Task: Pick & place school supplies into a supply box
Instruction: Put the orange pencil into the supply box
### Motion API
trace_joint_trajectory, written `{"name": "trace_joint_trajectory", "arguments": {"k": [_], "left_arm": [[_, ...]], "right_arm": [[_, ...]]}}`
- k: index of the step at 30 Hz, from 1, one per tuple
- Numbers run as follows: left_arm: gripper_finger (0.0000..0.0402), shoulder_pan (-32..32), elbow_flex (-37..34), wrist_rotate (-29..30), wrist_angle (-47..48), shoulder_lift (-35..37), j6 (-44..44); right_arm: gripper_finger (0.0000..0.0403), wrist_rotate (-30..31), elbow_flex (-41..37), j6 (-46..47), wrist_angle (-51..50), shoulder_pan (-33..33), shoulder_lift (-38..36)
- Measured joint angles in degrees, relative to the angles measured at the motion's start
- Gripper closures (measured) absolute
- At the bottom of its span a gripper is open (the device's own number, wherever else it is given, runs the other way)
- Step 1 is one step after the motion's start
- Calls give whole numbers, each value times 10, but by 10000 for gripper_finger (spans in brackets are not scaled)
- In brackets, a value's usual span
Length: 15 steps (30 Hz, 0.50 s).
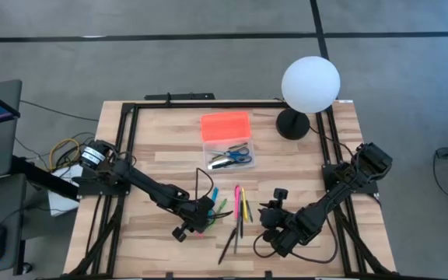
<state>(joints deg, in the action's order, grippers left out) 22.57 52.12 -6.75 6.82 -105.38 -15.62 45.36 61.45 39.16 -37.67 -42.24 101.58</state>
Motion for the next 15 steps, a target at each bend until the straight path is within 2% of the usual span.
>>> {"name": "trace_joint_trajectory", "arguments": {"k": [12,15], "left_arm": [[348,0,0,12,2,1,-1],[348,0,20,15,30,0,1]], "right_arm": [[313,0,0,-1,2,0,0],[313,0,0,-1,2,0,0]]}}
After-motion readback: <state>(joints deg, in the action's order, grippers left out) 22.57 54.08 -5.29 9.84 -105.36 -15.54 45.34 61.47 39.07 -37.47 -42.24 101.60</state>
